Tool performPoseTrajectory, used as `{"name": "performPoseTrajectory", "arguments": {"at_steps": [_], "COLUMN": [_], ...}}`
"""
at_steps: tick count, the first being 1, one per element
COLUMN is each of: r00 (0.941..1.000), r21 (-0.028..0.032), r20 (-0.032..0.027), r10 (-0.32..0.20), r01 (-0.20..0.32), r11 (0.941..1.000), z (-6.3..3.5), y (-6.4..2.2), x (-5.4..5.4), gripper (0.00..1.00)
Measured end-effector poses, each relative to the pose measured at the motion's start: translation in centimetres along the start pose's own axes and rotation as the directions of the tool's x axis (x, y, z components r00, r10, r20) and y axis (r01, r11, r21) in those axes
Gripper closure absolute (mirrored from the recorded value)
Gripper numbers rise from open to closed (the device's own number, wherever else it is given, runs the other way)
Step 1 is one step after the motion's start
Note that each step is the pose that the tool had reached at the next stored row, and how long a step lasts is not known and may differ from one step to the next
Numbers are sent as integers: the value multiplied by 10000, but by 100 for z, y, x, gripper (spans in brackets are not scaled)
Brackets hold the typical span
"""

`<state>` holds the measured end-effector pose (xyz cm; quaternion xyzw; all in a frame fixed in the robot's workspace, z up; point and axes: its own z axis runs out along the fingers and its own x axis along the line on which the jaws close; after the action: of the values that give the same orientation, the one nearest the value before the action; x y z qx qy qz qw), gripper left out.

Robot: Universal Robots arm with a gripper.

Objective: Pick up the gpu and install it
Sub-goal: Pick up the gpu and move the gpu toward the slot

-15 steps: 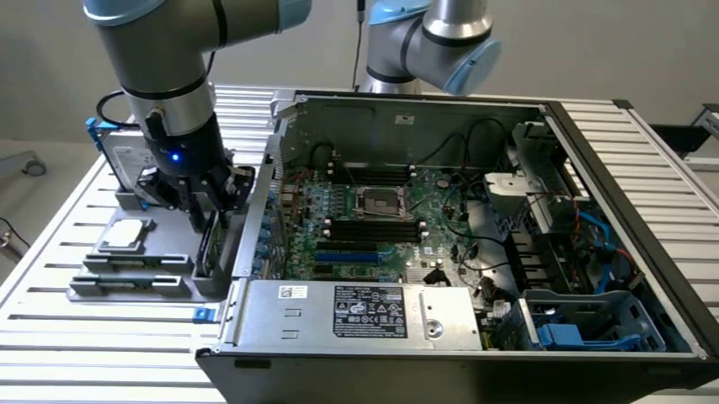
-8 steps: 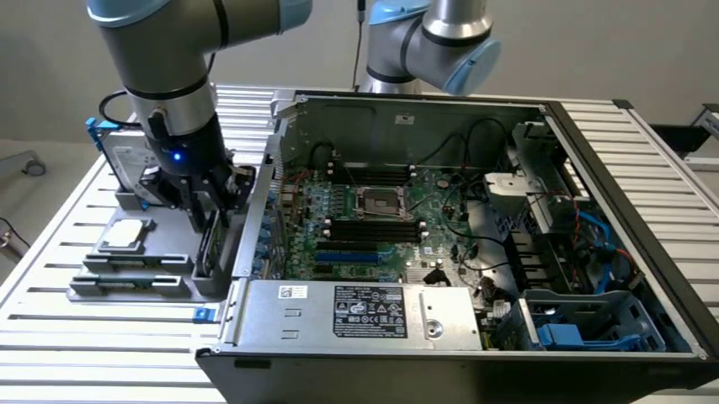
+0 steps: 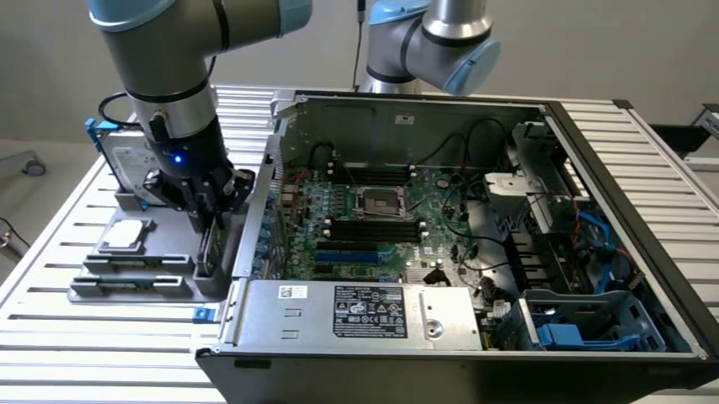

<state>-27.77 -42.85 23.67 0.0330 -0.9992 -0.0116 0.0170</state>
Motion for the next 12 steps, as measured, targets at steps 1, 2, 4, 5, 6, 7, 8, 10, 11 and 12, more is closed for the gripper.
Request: {"name": "performPoseTrajectory", "arguments": {"at_steps": [1, 2, 4, 5, 6, 7, 8, 10, 11, 12], "r00": [10000, 10000, 10000, 10000, 10000, 10000, 10000, 10000, 10000, 10000], "r21": [-1, -1, -1, -2, -2, -6, -6, -4, -4, -6], "r20": [2, 2, 2, 3, 4, 9, 8, 5, 4, 5], "r10": [0, 0, 0, 0, 0, -1, -1, 0, -1, -1], "r01": [0, 0, 0, 0, 0, 1, 1, 0, 1, 1], "r11": [10000, 10000, 10000, 10000, 10000, 10000, 10000, 10000, 10000, 10000], "z": [1, 1, 1, 2, 0, -7, -27, -84, -115, -148], "y": [0, 0, 0, 0, 0, 1, 2, 4, 6, 7], "x": [0, 0, 0, 0, -1, -1, 0, 2, 3, 4], "gripper": [73, 73, 73, 73, 73, 73, 73, 73, 73, 73]}}
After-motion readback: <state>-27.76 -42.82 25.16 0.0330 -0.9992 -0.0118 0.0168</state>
